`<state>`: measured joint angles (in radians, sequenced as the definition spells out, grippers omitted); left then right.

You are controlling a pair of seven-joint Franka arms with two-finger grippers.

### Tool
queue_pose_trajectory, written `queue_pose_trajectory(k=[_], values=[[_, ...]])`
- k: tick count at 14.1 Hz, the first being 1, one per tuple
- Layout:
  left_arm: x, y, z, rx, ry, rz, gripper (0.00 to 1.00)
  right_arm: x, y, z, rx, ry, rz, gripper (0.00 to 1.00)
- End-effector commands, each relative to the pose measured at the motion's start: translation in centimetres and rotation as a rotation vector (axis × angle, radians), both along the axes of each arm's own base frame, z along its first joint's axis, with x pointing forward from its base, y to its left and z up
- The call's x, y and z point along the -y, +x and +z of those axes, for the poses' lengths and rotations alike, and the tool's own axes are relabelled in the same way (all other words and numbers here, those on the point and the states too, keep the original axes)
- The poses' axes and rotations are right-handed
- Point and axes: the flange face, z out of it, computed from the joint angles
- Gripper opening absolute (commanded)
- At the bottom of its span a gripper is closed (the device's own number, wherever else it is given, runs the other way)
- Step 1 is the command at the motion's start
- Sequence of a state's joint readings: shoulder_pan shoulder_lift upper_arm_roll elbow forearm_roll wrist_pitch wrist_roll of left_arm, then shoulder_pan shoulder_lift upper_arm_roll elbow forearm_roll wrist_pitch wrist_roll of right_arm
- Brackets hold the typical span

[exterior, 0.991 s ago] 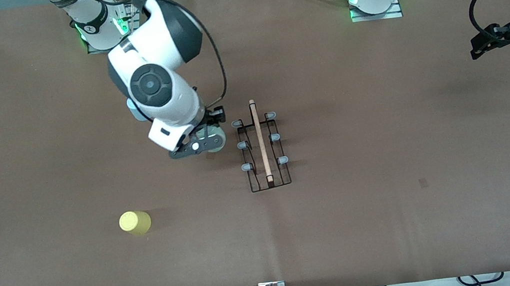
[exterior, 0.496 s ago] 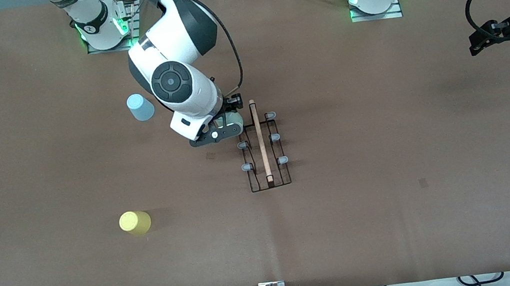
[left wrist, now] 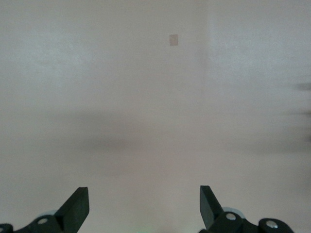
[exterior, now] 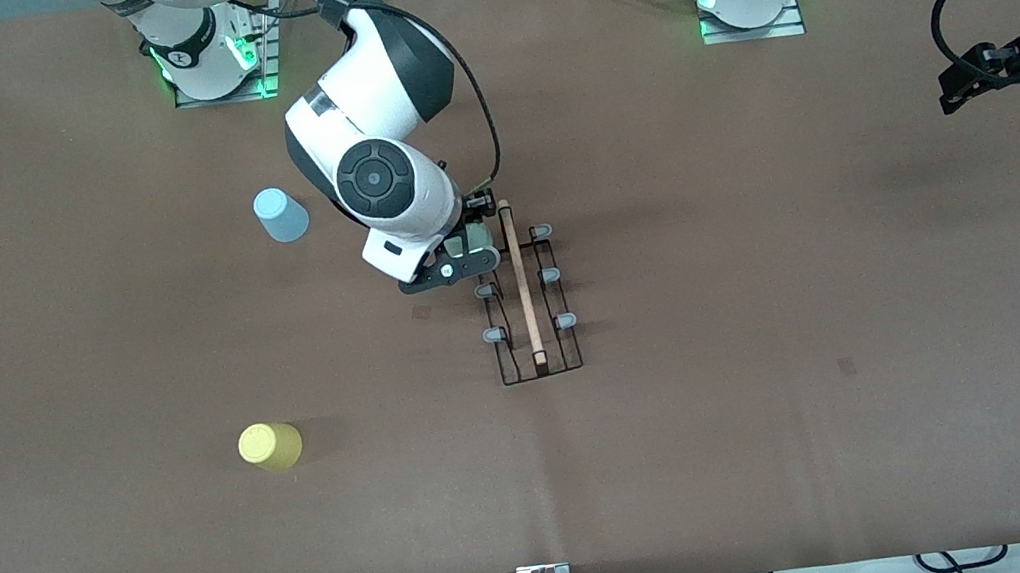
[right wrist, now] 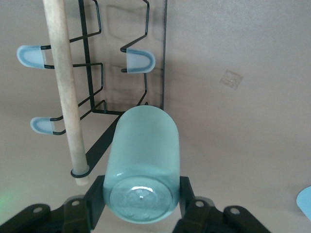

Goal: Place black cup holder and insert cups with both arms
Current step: 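Lower the green cup onto a rack peg and open the right gripper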

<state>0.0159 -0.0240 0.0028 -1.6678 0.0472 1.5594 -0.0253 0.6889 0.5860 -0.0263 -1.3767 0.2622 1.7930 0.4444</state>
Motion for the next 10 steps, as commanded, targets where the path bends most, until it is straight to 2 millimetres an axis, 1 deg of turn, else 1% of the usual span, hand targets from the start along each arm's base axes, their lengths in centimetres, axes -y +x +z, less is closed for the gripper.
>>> queue_pose_trajectory(k=[1, 3, 4, 5, 6, 8, 10], values=[[-0.2, -0.5, 0.6, -0.002, 0.02, -0.002, 1.0, -0.4, 0.1, -0.7, -0.018, 0.0, -0.015, 0.32], [-0.3, -0.3, 0.5, -0.001, 0.018, -0.003, 1.0, -0.6, 0.1, -2.1, -0.031, -0.015, -0.018, 0.33], [-0.3, -0.3, 0.5, 0.001, 0.018, -0.003, 1.0, -0.6, 0.1, -2.3, -0.033, -0.015, -0.012, 0.48], [-0.3, -0.3, 0.5, 0.002, 0.019, -0.003, 1.0, -0.6, 0.1, -2.3, -0.034, -0.019, -0.023, 0.99], [-0.3, -0.3, 0.5, 0.001, 0.018, -0.003, 1.0, -0.6, 0.1, -2.0, -0.03, -0.014, -0.022, 1.0], [-0.4, -0.3, 0.5, 0.001, 0.017, -0.002, 1.0, -0.5, 0.5, -0.4, -0.013, 0.002, -0.02, 1.0], [-0.5, -0.2, 0.5, 0.002, 0.017, 0.001, 1.0, -0.2, 1.4, 1.0, 0.008, 0.014, -0.052, 1.0]])
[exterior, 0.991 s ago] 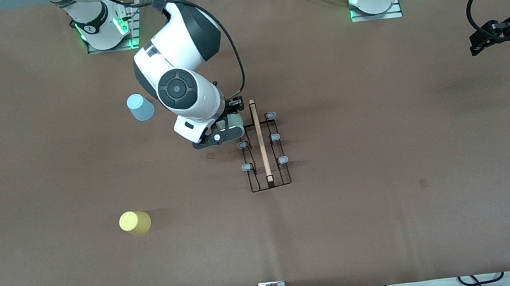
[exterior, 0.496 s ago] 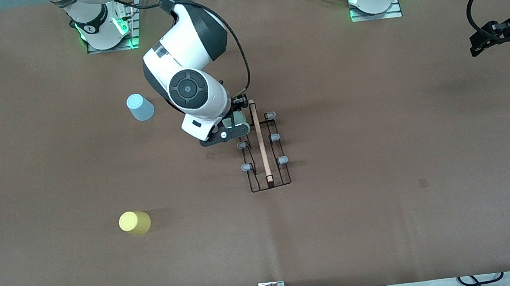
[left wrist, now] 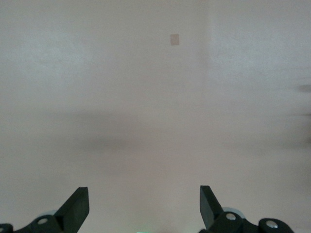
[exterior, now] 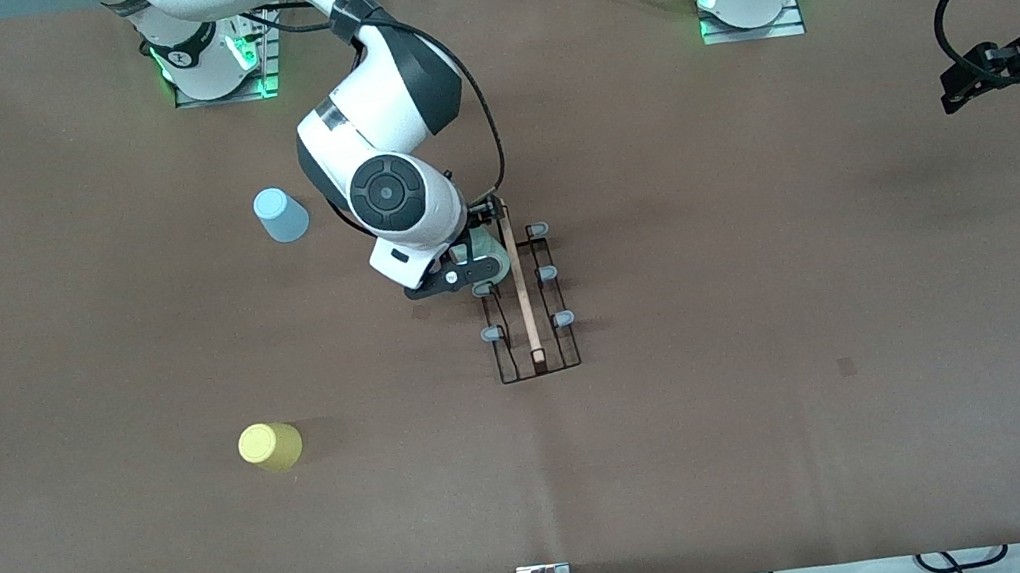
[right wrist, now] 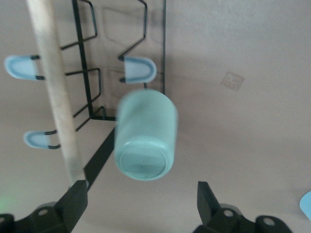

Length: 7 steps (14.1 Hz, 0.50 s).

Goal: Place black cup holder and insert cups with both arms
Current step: 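Lower the green cup onto a rack peg and open the right gripper, then move the right gripper to the yellow cup and grasp it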

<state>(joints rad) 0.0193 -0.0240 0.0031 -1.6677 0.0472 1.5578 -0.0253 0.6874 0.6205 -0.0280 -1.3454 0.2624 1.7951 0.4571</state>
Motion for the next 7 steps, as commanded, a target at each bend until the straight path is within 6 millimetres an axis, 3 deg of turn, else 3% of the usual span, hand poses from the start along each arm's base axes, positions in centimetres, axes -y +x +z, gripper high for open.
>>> queue_pose_trajectory(k=[1, 2, 4, 5, 7], values=[[-0.1, -0.2, 0.5, 0.004, 0.017, -0.006, 1.0, 0.5, 1.3, 2.9, 0.026, 0.018, -0.056, 1.0], [-0.1, -0.3, 0.6, 0.005, 0.017, -0.006, 1.0, 1.7, 2.4, 3.8, 0.047, 0.016, -0.083, 1.0], [-0.2, -0.3, 0.6, 0.004, 0.015, -0.004, 1.0, 6.5, 5.8, 4.3, 0.091, -0.02, -0.17, 1.0], [-0.1, -0.2, 0.4, 0.003, 0.011, -0.005, 1.0, 9.8, 7.9, 4.4, 0.116, -0.053, -0.227, 1.0], [-0.1, -0.2, 0.5, 0.002, 0.01, -0.01, 1.0, 16.0, 11.7, 2.5, 0.161, -0.107, -0.329, 1.0]])
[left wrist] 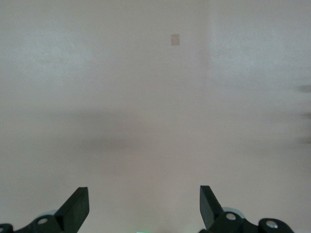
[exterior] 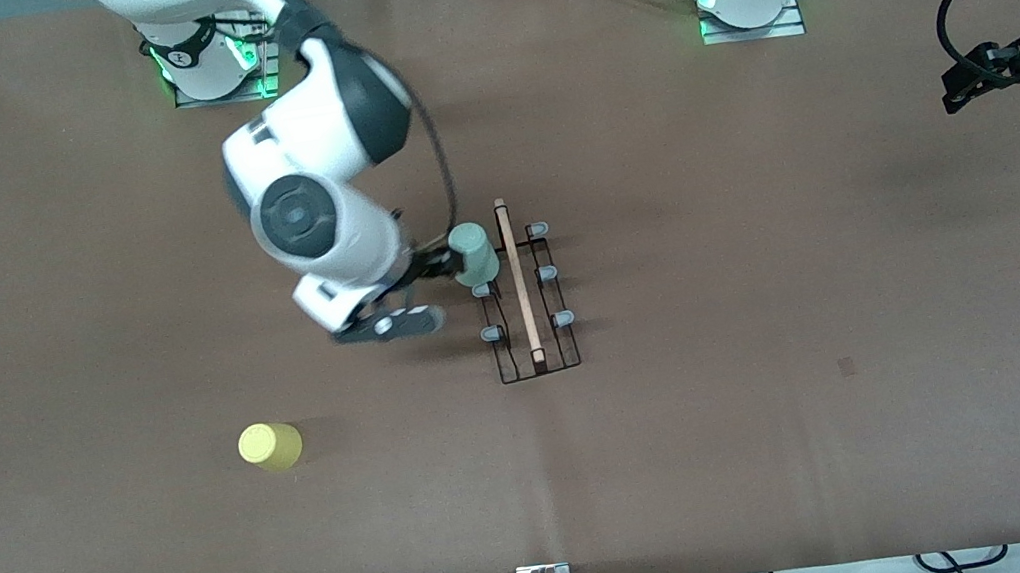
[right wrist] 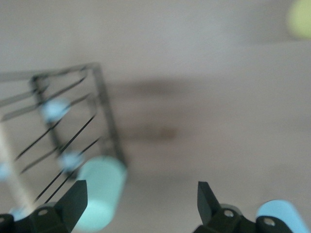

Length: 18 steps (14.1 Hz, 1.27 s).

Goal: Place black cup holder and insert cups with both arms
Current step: 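Move the right gripper to the yellow cup and grasp it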

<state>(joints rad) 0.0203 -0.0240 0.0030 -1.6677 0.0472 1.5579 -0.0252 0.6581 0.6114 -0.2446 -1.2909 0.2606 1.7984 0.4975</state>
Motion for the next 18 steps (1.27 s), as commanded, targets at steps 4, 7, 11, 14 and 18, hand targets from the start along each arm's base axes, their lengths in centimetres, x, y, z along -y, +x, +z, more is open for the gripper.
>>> queue_pose_trajectory(k=[4, 7, 11, 14, 18], values=[[0.2, -0.4, 0.5, -0.004, 0.011, -0.024, 1.0, 15.3, 9.2, -5.6, 0.173, -0.1, -0.158, 1.0], [0.2, -0.4, 0.5, -0.006, 0.01, -0.024, 1.0, 19.3, 11.2, -8.0, 0.252, -0.13, -0.091, 1.0], [0.0, -0.3, 0.3, -0.007, 0.008, -0.021, 1.0, 21.3, 11.7, -11.6, 0.23, -0.133, -0.047, 1.0], [0.1, -0.2, 0.2, -0.007, 0.008, -0.022, 1.0, 21.1, 11.5, -13.7, 0.203, -0.115, -0.042, 1.0], [0.4, -0.1, 0.2, -0.004, 0.006, -0.018, 1.0, 21.2, 11.2, -15.6, 0.175, -0.092, -0.022, 1.0]])
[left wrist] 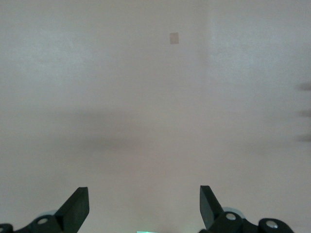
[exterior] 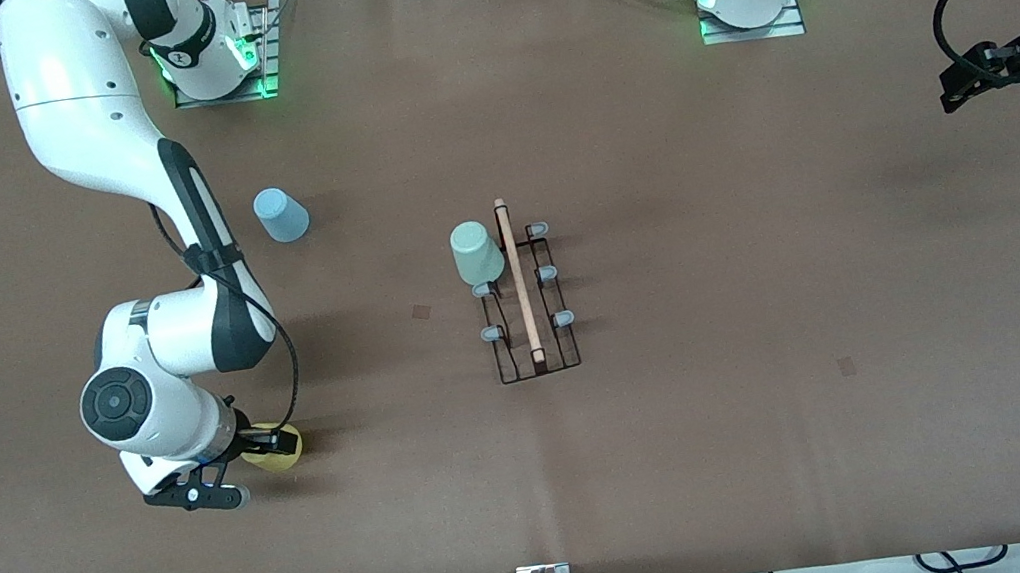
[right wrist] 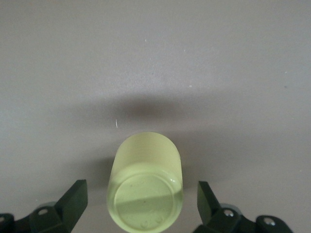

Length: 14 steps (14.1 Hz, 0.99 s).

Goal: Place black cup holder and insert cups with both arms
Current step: 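Move the right gripper to the yellow cup and grasp it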

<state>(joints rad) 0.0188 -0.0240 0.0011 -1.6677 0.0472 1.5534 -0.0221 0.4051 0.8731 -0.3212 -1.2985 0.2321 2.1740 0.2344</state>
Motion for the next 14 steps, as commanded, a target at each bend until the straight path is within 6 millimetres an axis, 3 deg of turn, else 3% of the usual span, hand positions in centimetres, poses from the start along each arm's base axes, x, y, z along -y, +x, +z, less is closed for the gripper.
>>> queue_pose_trajectory(k=[1, 2, 3, 5, 6, 8, 11, 14], values=[[0.2, -0.1, 0.3, 0.003, 0.005, -0.01, 1.0, 0.1, 0.2, -0.6, 0.0, 0.017, 0.026, 1.0], [0.1, 0.0, 0.3, 0.004, 0.005, -0.009, 1.0, 0.2, 0.2, -0.9, -0.003, 0.019, 0.025, 1.0], [0.0, 0.0, 0.2, 0.003, 0.005, -0.007, 1.0, 0.4, 0.2, -0.9, -0.005, 0.019, 0.022, 0.88], [0.1, 0.0, 0.2, -0.001, 0.005, -0.008, 1.0, 0.1, 0.1, -0.8, -0.011, 0.018, 0.027, 0.49], [0.1, 0.0, 0.2, -0.001, 0.005, -0.008, 1.0, 0.1, 0.2, -0.2, -0.008, 0.018, 0.03, 0.37], [0.1, 0.0, 0.2, -0.001, 0.004, -0.01, 1.0, -0.3, 0.2, 1.7, -0.015, 0.025, 0.072, 0.31], [0.0, -0.1, 0.1, -0.002, 0.004, -0.013, 1.0, -3.4, 0.9, 9.4, -0.03, 0.048, 0.158, 0.29], [-0.1, -0.1, 0.1, -0.004, 0.004, -0.011, 1.0, -12.2, -1.7, 14.4, -0.041, 0.049, 0.262, 0.3]])
